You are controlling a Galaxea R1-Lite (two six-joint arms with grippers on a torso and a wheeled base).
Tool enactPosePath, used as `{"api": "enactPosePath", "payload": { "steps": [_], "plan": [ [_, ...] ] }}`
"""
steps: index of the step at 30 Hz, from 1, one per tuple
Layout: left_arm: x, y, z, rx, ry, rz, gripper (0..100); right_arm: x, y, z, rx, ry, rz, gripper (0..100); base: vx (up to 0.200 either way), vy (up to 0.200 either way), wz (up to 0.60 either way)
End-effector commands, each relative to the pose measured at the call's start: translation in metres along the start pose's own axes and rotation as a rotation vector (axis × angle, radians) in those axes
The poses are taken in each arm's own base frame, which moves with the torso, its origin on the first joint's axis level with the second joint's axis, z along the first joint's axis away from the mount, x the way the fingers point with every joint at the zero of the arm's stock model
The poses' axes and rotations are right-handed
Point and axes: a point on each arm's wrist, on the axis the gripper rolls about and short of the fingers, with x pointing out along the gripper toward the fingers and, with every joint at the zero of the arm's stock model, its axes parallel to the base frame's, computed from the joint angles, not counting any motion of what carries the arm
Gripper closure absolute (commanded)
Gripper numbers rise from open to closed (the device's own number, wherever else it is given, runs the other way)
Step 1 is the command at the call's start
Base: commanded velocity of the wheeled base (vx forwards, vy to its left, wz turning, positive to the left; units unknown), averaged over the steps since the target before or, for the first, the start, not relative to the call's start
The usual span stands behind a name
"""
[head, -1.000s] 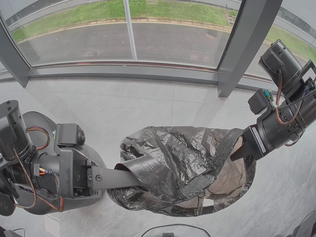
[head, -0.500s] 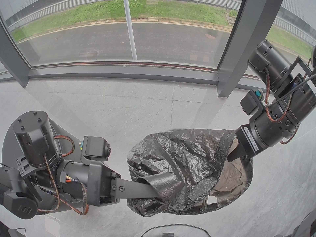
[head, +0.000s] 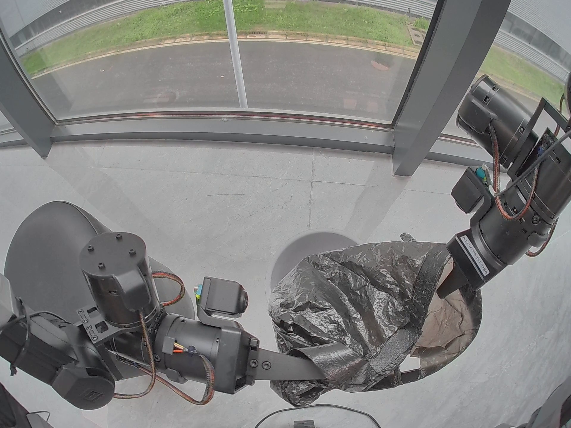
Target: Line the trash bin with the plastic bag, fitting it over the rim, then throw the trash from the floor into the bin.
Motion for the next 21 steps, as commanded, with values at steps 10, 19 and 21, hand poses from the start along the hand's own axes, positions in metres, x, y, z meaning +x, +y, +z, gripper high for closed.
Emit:
{"api": "enactPosePath", "payload": {
  "steps": [10, 19, 21],
  "plan": [
    [0.03, 0.055, -0.005, -0.046, 0.045, 0.006, 100, 0.018, -0.006, 0.01, 0.029, 0.053, -0.026, 100, 0.0, 0.0, 0.0],
    [0.025, 0.082, 0.001, -0.096, -0.016, 0.009, 100, 0.066, -0.008, 0.037, 0.044, 0.056, -0.029, 100, 0.0, 0.0, 0.0],
    [0.022, 0.089, 0.003, -0.094, -0.035, 0.013, 100, 0.081, -0.007, 0.046, 0.042, 0.005, -0.013, 100, 0.0, 0.0, 0.0]
  ]
}}
